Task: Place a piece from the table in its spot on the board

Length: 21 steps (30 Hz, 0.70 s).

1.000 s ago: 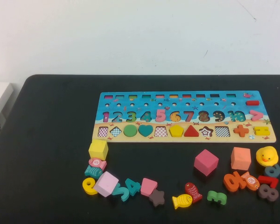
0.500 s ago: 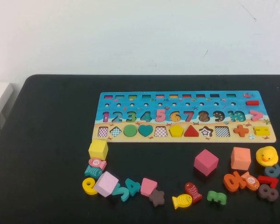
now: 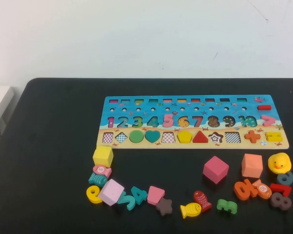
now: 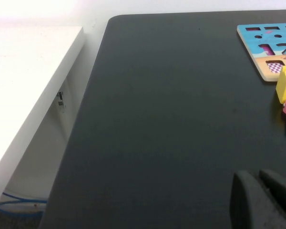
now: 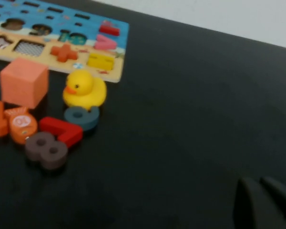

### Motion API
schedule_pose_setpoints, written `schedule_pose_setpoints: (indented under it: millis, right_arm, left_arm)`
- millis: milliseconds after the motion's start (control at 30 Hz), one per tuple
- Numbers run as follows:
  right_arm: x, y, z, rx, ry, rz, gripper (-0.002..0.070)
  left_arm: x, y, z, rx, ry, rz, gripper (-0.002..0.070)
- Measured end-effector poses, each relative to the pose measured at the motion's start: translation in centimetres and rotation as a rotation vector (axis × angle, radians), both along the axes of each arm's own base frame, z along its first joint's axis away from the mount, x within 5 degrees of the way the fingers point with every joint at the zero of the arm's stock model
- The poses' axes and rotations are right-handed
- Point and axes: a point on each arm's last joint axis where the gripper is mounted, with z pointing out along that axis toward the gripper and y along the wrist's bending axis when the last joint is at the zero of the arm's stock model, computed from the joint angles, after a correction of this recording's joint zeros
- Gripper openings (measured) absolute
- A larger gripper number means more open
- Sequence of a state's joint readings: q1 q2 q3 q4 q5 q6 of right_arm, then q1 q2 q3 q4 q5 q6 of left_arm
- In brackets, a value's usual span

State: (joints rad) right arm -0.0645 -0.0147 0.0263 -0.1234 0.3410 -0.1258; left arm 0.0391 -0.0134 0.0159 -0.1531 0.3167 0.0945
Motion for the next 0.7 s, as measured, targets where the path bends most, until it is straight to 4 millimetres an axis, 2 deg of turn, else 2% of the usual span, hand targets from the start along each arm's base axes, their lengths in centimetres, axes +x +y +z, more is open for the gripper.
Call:
schedule_pose_setpoints:
  millis: [233,700]
  right_arm:
    - [-0.09,-0.58,0.0,0.129,-0.016,-0.111,0.0019]
    - [-0.09,-0.59,0.0,0.146,-0.019,-0.118,0.0018]
  left_arm:
    - [0.0,-0.01,0.0,-0.002,0.0,0.0,-0.0001]
    - [0.0,-0.01,0.0,-0.002,0.0,-0.001,-0.0001]
